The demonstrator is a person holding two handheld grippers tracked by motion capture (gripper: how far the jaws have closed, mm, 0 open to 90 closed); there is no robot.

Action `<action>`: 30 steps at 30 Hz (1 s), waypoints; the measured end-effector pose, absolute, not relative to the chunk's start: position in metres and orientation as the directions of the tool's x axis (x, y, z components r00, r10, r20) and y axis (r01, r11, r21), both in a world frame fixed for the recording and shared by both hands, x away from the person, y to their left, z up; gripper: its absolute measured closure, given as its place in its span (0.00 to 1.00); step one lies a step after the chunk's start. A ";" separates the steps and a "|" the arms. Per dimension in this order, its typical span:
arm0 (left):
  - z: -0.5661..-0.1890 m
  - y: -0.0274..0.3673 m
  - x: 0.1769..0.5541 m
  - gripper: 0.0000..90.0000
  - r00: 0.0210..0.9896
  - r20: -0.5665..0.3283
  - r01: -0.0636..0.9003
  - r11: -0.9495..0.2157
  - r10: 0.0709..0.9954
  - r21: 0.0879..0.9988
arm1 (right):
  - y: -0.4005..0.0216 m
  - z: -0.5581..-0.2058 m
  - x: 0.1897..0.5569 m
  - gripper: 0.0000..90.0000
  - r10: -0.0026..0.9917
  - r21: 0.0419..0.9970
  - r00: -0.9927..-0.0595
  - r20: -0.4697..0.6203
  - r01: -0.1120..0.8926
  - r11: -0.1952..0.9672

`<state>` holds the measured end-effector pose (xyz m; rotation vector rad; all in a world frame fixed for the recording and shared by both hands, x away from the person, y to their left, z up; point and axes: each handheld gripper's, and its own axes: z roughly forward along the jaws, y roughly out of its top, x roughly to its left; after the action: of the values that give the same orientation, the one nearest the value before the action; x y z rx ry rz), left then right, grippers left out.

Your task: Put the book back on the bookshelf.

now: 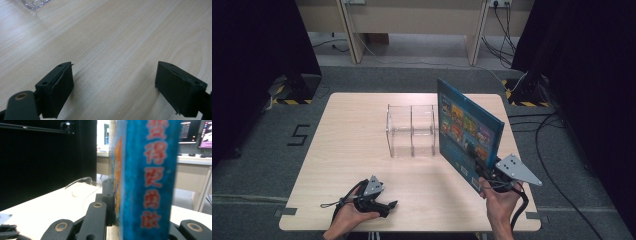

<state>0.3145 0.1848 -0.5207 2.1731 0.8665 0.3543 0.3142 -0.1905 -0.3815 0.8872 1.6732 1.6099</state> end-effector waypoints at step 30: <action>-0.521 0.186 0.315 0.15 0.737 -0.021 0.463 -0.483 0.675 0.743 | -0.149 -0.412 0.390 0.92 0.907 0.999 -0.419 -0.030 0.019 0.041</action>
<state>0.3146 0.1858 -0.5215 2.1677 0.8541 0.3531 0.3900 -0.1488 -0.4122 0.9655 1.5590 1.4777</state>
